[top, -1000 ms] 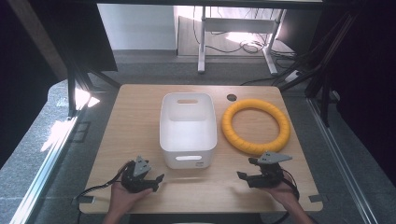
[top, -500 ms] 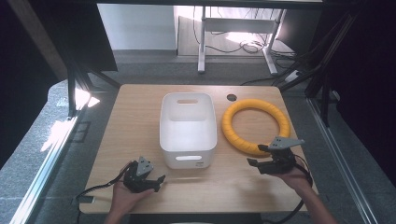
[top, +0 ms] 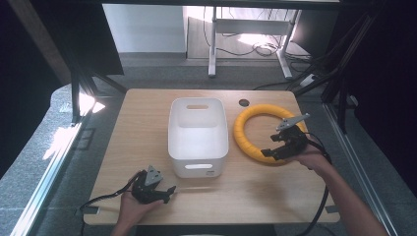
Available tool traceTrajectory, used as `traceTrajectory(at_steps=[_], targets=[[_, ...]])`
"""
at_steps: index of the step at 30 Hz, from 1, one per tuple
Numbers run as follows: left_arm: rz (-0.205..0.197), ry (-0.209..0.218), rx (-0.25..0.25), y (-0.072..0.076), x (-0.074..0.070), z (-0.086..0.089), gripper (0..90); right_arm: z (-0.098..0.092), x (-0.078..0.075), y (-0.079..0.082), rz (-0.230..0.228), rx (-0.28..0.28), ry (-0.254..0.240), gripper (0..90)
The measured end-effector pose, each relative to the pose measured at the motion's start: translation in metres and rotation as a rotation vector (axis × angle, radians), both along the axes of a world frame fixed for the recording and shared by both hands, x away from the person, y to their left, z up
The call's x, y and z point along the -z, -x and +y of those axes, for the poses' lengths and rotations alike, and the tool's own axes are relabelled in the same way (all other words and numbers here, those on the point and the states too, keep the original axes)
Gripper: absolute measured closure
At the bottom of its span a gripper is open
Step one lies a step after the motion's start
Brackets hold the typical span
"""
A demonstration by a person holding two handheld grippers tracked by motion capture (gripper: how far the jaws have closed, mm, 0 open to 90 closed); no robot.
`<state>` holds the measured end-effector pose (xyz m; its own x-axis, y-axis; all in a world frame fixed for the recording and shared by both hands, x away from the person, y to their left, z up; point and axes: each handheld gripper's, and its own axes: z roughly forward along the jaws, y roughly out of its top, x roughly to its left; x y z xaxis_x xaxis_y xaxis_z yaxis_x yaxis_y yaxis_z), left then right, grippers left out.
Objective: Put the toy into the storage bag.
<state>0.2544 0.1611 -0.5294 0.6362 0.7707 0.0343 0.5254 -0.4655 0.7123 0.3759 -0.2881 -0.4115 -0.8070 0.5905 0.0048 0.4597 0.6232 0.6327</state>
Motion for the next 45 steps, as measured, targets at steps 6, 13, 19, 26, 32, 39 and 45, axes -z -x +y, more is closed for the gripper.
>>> traceTrajectory(at_steps=[6, 13, 19, 26, 32, 39, 45], targets=[[0.0, 0.002, 0.002, 0.0, 0.0, 0.0, 20.5, 0.003, 0.0, -0.011, 0.025, -0.005, 0.037, 25.6], [0.01, 0.001, 0.006, 0.0, 0.002, -0.002, 20.5, 0.007, 0.003, -0.021, 0.056, -0.017, 0.087, 26.0], [0.01, 0.004, 0.009, 0.0, 0.001, -0.002, 20.5, 0.011, 0.008, -0.029, 0.084, -0.023, 0.114, 26.6], [0.017, 0.003, 0.01, 0.0, 0.003, -0.003, 20.5, 0.015, 0.017, -0.035, 0.113, -0.036, 0.137, 27.0], [0.011, 0.007, 0.008, 0.0, 0.001, -0.002, 20.5, 0.023, 0.028, -0.047, 0.149, -0.061, 0.2, 26.9], [0.01, 0.003, 0.011, 0.0, 0.001, -0.002, 20.5, 0.03, 0.036, -0.055, 0.175, -0.078, 0.227, 27.2], [0.009, 0.007, 0.01, 0.001, 0.001, -0.002, 20.5, 0.037, 0.045, -0.059, 0.194, -0.096, 0.261, 27.6]])
